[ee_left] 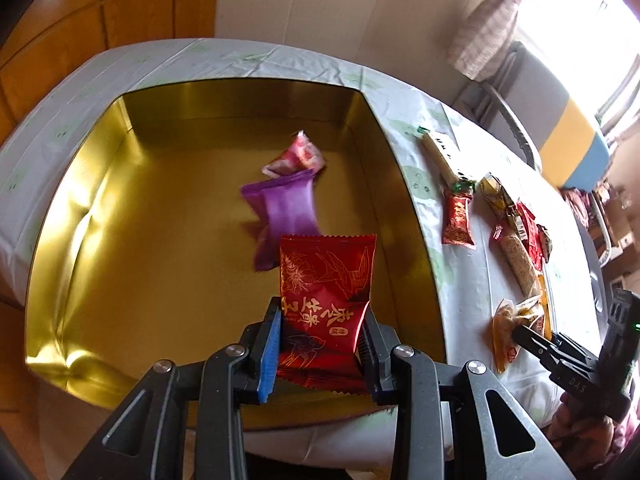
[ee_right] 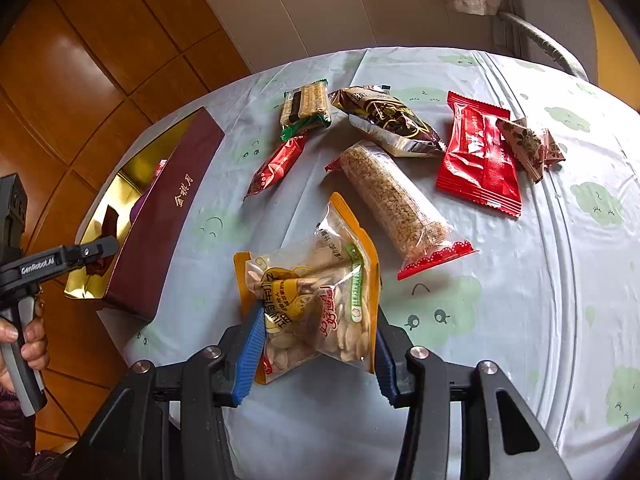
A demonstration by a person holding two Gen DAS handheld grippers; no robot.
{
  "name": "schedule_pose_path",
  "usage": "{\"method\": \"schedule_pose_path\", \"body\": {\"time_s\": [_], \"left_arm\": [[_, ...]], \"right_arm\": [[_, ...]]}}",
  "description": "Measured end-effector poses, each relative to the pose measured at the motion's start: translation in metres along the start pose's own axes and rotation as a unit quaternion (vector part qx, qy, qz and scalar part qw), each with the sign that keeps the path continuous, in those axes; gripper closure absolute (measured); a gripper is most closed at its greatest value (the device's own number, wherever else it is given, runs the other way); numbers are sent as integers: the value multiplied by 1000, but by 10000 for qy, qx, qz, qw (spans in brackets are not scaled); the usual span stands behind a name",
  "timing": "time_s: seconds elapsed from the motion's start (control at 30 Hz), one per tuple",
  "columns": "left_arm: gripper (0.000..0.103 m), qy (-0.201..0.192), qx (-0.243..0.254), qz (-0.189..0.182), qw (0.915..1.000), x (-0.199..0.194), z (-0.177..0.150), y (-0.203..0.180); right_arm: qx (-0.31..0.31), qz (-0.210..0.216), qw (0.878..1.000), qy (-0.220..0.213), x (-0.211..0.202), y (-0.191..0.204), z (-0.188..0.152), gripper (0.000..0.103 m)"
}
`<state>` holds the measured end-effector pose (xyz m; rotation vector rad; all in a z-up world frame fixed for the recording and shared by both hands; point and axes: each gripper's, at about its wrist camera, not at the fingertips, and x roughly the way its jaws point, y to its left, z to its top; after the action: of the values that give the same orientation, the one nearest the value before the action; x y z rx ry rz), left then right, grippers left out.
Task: Organize snacks
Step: 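Lower the red pack into the gold box and open the left tool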
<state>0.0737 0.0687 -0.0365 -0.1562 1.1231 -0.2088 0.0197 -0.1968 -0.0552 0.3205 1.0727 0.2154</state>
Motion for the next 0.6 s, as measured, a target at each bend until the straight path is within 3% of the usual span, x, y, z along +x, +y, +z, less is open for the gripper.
{"method": "schedule_pose_path", "body": {"time_s": [0.6], "left_arm": [[68,-19,301,199,9993,30,11,-18]], "right_arm": [[-15,-131,9999,28,3,2,1,54]]}}
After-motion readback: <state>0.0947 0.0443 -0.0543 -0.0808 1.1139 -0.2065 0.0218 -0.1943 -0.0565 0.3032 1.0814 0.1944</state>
